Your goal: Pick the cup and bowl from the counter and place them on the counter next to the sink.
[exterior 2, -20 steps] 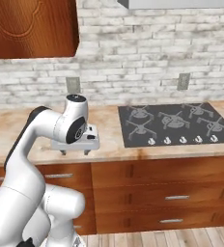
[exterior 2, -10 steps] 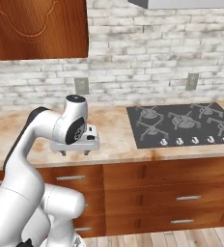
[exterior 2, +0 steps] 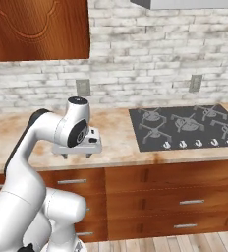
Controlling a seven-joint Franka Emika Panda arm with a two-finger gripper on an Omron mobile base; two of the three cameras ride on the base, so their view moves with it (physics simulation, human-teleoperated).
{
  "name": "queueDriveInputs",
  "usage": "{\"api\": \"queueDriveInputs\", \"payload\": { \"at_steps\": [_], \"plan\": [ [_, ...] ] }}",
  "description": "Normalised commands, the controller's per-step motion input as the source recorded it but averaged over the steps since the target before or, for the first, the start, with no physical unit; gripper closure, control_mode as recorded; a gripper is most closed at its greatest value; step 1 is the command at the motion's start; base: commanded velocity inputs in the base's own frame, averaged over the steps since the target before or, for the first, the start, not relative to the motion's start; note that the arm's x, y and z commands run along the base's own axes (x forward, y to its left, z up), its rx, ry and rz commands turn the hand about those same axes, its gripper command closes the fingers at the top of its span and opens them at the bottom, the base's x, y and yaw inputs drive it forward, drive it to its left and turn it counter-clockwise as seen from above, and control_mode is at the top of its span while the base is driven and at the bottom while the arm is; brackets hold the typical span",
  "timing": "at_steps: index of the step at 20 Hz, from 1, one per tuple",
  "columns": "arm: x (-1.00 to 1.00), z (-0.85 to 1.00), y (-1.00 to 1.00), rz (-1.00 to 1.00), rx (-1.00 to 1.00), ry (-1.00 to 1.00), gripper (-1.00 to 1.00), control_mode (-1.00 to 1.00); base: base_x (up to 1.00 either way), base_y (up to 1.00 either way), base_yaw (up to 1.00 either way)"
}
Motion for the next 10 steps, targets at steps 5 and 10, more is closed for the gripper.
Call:
{"api": "queueDriveInputs", "payload": {
  "at_steps": [5,10],
  "plan": [
    [0.44,0.00,0.58,-0.04,0.00,-0.02,-1.00,-1.00,0.00,0.00,0.00],
    [0.70,0.00,0.44,-0.07,0.00,-0.07,-1.00,-1.00,0.00,0.00,0.00]
  ]
}}
